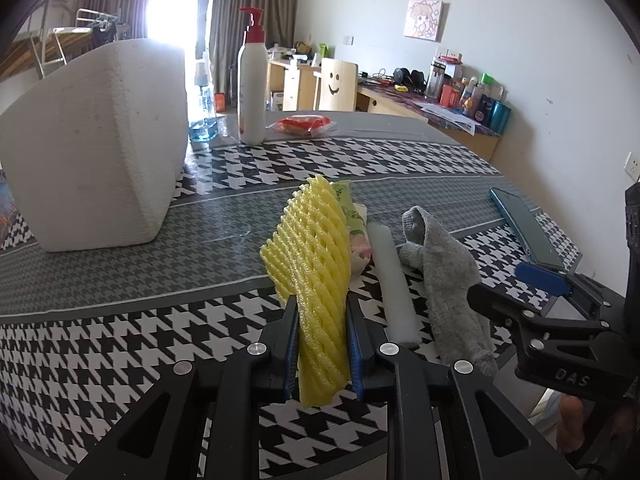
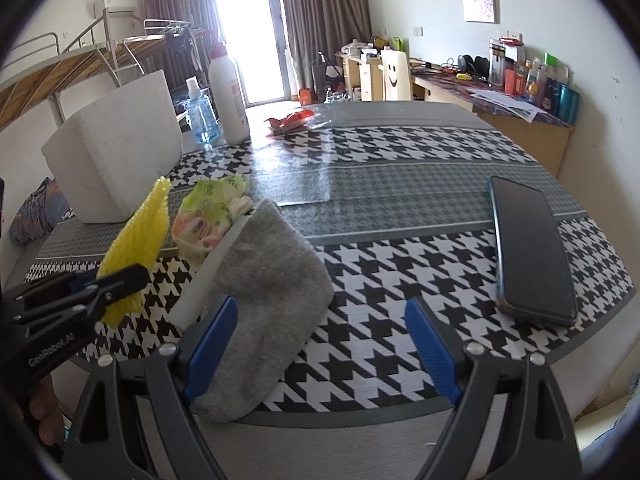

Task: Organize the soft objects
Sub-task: 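Close the left tool on the yellow mesh sponge while the right tool grasps the grey cloth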

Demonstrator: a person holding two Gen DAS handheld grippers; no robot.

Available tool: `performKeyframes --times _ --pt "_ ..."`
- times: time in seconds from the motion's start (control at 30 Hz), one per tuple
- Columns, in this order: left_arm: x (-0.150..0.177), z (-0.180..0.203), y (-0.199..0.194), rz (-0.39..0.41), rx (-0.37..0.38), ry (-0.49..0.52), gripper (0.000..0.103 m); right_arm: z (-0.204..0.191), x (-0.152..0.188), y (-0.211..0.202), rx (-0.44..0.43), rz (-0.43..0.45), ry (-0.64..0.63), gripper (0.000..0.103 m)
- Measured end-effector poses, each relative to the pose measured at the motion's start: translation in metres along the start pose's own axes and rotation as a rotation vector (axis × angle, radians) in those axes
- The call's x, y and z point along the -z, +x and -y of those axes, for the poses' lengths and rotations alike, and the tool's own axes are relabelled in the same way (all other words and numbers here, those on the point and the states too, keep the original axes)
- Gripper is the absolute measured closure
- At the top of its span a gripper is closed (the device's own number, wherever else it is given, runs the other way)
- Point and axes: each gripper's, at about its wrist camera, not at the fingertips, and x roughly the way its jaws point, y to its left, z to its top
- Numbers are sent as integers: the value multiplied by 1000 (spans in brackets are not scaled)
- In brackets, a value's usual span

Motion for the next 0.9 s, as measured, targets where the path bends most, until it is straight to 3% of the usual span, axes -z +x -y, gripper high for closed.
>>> performKeyframes --times 0.27,0.63,0.73,0.9 --pt "0 -7 -10 22 -6 -2 81 -14 0 12 3 -44 -28 29" --pt "1 -15 -14 30 -7 -5 81 -26 -2 18 25 -72 -60 86" --pt "1 -17 -18 41 -6 2 81 -25 -3 12 25 -64 -53 92" --pt "1 -17 -24 59 1 13 81 -22 -8 -4 -9 -29 -29 94"
